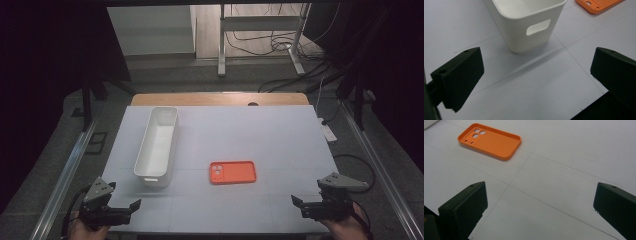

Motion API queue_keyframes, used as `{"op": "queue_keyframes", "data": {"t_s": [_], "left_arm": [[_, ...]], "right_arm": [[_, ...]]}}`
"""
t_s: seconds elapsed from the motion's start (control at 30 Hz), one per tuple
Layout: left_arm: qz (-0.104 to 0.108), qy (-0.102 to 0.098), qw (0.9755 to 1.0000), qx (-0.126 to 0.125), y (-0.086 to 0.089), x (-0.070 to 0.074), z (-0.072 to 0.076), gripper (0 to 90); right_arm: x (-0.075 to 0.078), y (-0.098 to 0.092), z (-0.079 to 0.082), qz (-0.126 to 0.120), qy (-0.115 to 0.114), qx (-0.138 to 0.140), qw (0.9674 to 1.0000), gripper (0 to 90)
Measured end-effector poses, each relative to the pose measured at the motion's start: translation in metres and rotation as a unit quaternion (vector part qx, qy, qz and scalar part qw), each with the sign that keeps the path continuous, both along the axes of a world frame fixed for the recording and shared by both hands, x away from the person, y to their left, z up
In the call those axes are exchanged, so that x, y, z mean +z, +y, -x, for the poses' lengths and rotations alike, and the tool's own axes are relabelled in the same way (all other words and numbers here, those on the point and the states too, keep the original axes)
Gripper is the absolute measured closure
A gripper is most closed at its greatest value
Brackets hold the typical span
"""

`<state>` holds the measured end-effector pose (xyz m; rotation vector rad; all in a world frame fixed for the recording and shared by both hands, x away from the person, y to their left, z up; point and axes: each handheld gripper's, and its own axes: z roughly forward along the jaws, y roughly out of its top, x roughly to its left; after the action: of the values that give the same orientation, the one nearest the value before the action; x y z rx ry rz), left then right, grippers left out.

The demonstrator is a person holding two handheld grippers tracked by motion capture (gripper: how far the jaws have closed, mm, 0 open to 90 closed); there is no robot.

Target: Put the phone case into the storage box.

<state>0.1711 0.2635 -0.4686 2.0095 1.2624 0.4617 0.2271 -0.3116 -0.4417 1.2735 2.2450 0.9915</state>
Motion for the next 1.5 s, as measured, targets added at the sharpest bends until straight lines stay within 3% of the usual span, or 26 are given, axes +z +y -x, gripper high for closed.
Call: {"op": "queue_keyframes", "data": {"t_s": [0.17,0.4,0.8,1.03,1.2,1.5], "left_arm": [[-0.014,0.003,0.9999,-0.005,-0.003,-0.001,-0.001,0.0],[0.006,0.011,0.9999,-0.003,0.002,-0.001,-0.002,0.0],[0.007,0.005,1.0000,0.001,0.003,0.000,0.003,0.0],[0.008,0.005,1.0000,-0.004,0.003,0.000,0.004,0.0],[0.007,-0.001,0.9998,-0.017,0.002,0.000,0.005,0.0],[0.015,0.001,0.9998,-0.015,0.004,-0.001,0.005,0.0]], "right_arm": [[0.000,0.001,0.000,0.002,0.001,0.001,1.0000,0.0],[-0.001,0.002,-0.001,0.008,0.004,0.006,0.9999,0.0],[-0.001,0.004,-0.006,0.008,0.011,0.012,0.9998,0.0],[-0.002,0.008,-0.008,0.022,0.020,0.022,0.9993,0.0],[-0.002,0.007,-0.008,0.016,0.022,0.025,0.9993,0.0],[-0.003,0.009,-0.013,0.010,0.022,0.029,0.9993,0.0]]}}
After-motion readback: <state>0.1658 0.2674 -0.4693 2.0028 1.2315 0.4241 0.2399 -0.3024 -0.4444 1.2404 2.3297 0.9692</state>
